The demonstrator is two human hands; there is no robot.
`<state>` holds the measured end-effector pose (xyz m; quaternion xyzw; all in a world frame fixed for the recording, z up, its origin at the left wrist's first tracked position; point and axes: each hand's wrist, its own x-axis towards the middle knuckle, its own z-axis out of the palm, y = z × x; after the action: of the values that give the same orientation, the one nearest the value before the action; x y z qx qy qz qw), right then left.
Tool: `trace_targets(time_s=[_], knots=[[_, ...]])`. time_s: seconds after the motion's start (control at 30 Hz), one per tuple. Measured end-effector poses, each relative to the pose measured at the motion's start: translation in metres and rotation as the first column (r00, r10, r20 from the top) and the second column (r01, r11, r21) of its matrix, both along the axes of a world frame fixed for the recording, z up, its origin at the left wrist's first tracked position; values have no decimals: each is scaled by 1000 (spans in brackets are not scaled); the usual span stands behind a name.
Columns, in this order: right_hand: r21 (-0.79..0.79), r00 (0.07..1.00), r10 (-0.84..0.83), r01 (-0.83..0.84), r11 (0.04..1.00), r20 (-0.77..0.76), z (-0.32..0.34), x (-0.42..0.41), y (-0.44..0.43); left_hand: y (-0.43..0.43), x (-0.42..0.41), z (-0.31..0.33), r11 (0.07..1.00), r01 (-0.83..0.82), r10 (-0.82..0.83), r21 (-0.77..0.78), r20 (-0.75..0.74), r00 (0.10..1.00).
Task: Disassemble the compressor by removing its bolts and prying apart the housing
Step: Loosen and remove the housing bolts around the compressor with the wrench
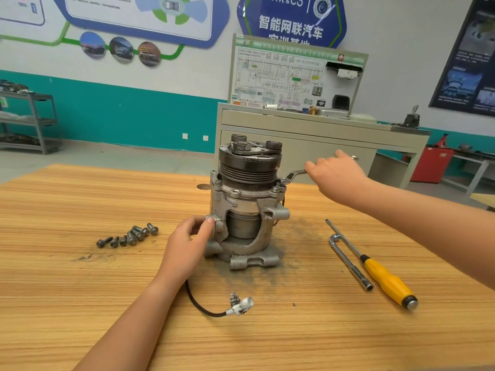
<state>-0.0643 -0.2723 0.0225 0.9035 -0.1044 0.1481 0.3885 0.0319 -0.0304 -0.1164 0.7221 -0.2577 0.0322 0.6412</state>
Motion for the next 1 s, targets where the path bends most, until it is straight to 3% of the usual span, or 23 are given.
trace_targets(time_s=[0.3,0.37,0.43,0.5,0.57,0.7,0.83,1.0], knots=[[144,959,232,-256,956,161,-14,46,-10,-1,4,-4,1000,-14,13,27,46,999],[216,913,261,-336,917,314,-16,40,-8,-1,4,-4,999,-20,18,31,53,998],[361,831,171,-404,840,529,-13,23,-4,-2,4,-4,999,-27,25,32,54,998],[475,797,48,-406,781,602,-10,2,-2,-3,4,-4,999,-37,35,38,44,998],[493,824,32,-369,788,566,-9,-20,4,-3,4,-4,998,-43,41,52,40,998],[466,965,-60,-68,882,254,-12,-48,24,-3,3,-2,997,-47,44,65,42,998],[429,990,-99,45,902,104,-14,-50,48,-2,2,-1,996,-52,49,66,45,998],[170,995,-97,90,981,33,-1,-46,67,-1,2,-1,996,-47,45,74,31,999]])
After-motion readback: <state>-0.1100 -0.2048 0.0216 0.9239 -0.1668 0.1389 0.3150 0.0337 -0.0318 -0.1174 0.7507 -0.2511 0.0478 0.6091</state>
